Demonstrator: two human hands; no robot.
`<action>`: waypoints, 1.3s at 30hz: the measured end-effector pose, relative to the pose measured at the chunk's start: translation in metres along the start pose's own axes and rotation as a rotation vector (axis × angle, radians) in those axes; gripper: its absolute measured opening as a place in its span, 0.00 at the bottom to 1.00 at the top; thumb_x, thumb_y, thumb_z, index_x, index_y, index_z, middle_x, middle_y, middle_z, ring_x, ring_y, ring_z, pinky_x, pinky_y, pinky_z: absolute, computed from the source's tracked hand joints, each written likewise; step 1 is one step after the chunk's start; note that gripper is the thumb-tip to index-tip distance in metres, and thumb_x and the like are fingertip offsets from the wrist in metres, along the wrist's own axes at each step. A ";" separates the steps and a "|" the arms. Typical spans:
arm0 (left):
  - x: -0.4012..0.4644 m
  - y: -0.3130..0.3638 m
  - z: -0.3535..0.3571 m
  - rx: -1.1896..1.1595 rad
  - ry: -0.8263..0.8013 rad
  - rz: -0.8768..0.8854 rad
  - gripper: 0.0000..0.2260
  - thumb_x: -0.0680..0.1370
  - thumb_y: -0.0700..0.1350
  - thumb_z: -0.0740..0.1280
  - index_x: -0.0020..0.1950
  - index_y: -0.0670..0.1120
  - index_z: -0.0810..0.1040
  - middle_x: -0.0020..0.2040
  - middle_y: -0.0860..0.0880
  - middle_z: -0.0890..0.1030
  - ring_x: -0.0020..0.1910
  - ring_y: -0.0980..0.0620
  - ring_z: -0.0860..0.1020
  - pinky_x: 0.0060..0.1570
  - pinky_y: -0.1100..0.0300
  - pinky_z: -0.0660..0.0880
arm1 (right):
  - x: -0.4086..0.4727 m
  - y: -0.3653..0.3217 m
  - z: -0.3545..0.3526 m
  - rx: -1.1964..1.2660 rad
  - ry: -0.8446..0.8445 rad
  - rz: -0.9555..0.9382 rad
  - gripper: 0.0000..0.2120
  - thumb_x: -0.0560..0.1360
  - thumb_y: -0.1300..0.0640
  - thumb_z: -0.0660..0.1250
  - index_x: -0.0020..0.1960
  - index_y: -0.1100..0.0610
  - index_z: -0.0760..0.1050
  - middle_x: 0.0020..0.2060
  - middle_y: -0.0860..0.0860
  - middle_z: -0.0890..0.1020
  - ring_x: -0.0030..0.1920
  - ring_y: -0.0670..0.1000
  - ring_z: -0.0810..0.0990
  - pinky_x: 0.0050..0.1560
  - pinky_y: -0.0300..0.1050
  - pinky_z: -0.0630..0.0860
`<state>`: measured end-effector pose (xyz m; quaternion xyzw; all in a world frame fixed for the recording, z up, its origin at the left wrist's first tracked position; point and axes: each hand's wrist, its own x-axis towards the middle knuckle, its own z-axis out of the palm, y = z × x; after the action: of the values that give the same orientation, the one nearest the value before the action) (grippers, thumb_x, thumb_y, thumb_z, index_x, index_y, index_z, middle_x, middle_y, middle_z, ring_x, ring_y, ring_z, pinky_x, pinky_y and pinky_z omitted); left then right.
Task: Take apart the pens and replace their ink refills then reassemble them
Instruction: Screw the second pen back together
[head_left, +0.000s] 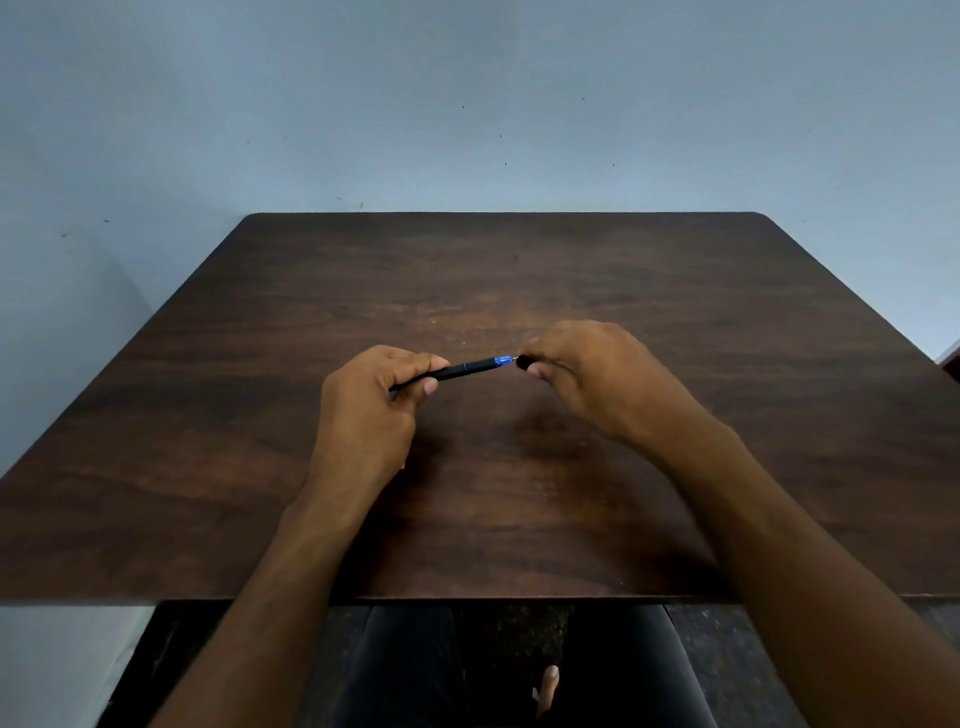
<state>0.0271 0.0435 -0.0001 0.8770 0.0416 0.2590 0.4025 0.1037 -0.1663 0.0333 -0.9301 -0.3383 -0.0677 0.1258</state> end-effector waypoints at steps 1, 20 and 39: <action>0.000 0.000 0.000 -0.003 0.003 0.004 0.11 0.75 0.34 0.72 0.54 0.46 0.86 0.48 0.52 0.83 0.46 0.64 0.79 0.42 0.82 0.68 | -0.002 0.000 -0.001 0.041 0.008 0.029 0.11 0.81 0.55 0.63 0.40 0.45 0.74 0.34 0.42 0.75 0.38 0.49 0.77 0.35 0.44 0.67; 0.002 0.007 0.005 0.021 -0.014 0.041 0.12 0.75 0.35 0.73 0.54 0.48 0.86 0.48 0.54 0.83 0.49 0.58 0.80 0.50 0.78 0.69 | -0.019 -0.007 -0.002 0.435 0.233 0.093 0.09 0.80 0.62 0.66 0.54 0.55 0.84 0.44 0.52 0.80 0.43 0.48 0.77 0.42 0.35 0.70; 0.002 0.009 0.007 0.051 -0.035 0.110 0.12 0.75 0.34 0.73 0.54 0.47 0.86 0.48 0.51 0.84 0.49 0.55 0.80 0.49 0.76 0.68 | -0.018 -0.006 0.012 0.857 0.197 0.167 0.08 0.76 0.63 0.72 0.55 0.57 0.84 0.36 0.54 0.85 0.31 0.48 0.82 0.41 0.41 0.81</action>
<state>0.0314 0.0333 0.0035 0.8923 -0.0069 0.2642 0.3660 0.0863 -0.1694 0.0195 -0.8073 -0.2457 0.0006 0.5366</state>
